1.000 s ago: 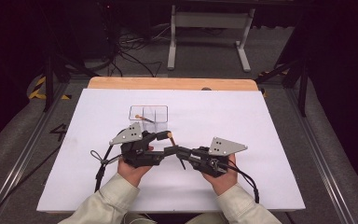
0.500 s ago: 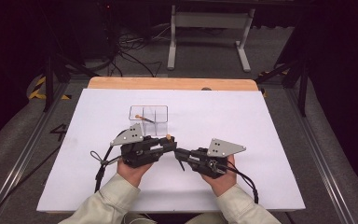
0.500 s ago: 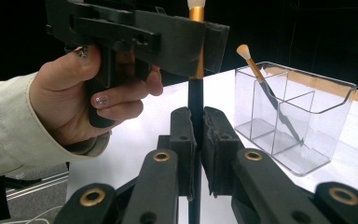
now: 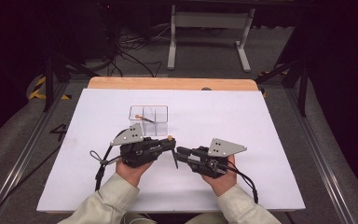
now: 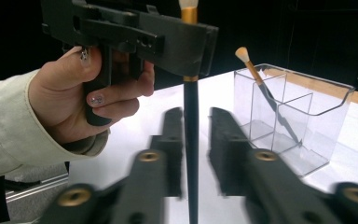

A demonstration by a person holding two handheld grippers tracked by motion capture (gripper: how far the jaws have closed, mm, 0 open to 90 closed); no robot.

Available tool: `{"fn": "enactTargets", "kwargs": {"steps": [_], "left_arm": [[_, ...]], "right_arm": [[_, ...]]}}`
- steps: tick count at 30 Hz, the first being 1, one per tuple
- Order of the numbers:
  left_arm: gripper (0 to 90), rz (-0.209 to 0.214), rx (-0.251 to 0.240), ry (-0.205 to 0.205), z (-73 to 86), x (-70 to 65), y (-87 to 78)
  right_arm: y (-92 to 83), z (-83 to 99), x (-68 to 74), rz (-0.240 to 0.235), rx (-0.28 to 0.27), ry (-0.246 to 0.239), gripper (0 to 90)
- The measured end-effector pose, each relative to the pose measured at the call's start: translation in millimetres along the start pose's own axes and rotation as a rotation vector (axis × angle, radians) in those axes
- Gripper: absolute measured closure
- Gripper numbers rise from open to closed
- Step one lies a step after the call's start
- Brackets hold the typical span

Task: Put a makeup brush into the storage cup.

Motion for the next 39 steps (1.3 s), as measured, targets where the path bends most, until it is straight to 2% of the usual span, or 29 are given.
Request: {"fn": "enactTargets", "kwargs": {"steps": [1, 3, 7, 11, 17, 19, 21, 22, 23, 25, 26, 28, 36, 39], "left_arm": [[83.7, 0.0, 0.0, 0.0, 0.0, 0.0, 0.0], [83.7, -0.012, 0.002, 0.01, -0.8, 1.4, -2.6], [83.7, -0.032, 0.002, 0.023, -2.5, 3.2, -6.0], [83.8, -0.061, -0.001, 0.045, -6.8, 6.4, -11.5], [83.8, -0.09, -0.011, 0.062, -13.6, 10.1, -18.7], [83.8, -0.097, -0.008, 0.071, -15.4, 10.7, -19.9], [83.8, -0.111, 0.012, 0.1, -17.3, 11.4, -20.3], [83.7, -0.111, 0.012, 0.1, -17.3, 11.4, -20.3], [83.7, -0.111, 0.013, 0.102, -18.3, 11.7, -20.9], [83.8, -0.118, 0.01, 0.107, -21.0, 13.4, -22.8], [83.8, -0.117, 0.008, 0.105, -22.1, 13.8, -23.6], [83.7, -0.116, 0.006, 0.103, -23.6, 14.6, -25.1], [83.7, -0.133, -0.005, 0.096, -28.0, 22.3, -28.8], [83.7, -0.143, -0.005, 0.102, -29.8, 26.9, -28.3]], "right_arm": [[0.0, 0.0, 0.0, 0.0, 0.0, 0.0, 70.5], [-2.9, -2.5, -3.2, 0.025, -0.011, -0.007, 54.0], [-8.1, -5.0, -7.7, 0.051, -0.014, -0.02, 39.1], [-15.3, -6.0, -15.0, 0.082, -0.017, -0.029, 29.4], [-25.3, -5.8, -24.2, 0.109, -0.011, -0.03, 20.9], [-29.0, -4.1, -28.7, 0.117, 0.003, 0.0, 17.2], [-33.2, -1.8, -35.2, 0.161, 0.019, 0.022, 10.8], [-33.2, -1.8, -35.2, 0.161, 0.019, 0.022, 10.8], [-34.7, -0.7, -36.8, 0.162, 0.019, 0.047, 9.7], [-37.6, 2.9, -41.4, 0.165, 0.021, 0.146, 6.8], [-39.9, 3.5, -44.4, 0.166, 0.02, 0.143, 6.6], [-44.3, 4.2, -48.5, 0.193, 0.025, 0.108, 6.2], [-59.8, 5.7, -55.6, 0.208, 0.025, 0.069, 5.3], [-65.9, 8.2, -60.7, 0.239, 0.039, 0.056, 1.6]]}}
Point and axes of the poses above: each handheld gripper's, and its own axes: y roughly forward along the jaws, z roughly out of its underside, x roughly to its left, the point moved 6 cm from there along y, roughly forward along the jaws, and after that the axes turned 5 degrees about z, right-handed, at the moved point
